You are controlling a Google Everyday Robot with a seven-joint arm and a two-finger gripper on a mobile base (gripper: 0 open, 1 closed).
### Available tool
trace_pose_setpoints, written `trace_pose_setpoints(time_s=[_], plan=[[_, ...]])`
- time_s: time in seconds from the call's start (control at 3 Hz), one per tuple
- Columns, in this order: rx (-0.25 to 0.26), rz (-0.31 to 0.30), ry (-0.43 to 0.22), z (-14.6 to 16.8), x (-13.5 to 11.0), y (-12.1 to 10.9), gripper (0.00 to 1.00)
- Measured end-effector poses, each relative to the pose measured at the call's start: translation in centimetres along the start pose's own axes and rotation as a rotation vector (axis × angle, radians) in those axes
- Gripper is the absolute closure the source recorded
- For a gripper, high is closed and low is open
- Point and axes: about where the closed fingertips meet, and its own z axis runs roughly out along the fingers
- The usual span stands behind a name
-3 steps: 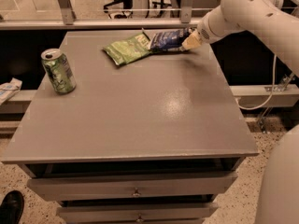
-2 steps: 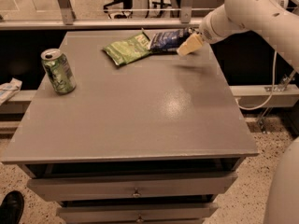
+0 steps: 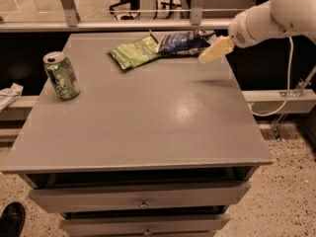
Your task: Move blue chip bag near green jalapeno chip bag
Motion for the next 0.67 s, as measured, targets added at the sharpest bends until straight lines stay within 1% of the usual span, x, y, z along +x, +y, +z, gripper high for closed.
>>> trace_pose_setpoints(time_s=[0.33, 0.67], plan=[[-0.056, 0.001, -0.096, -4.0, 2.0, -0.8, 0.00], [-0.056, -0.006, -0.127, -6.0, 2.9, -1.4, 0.00]])
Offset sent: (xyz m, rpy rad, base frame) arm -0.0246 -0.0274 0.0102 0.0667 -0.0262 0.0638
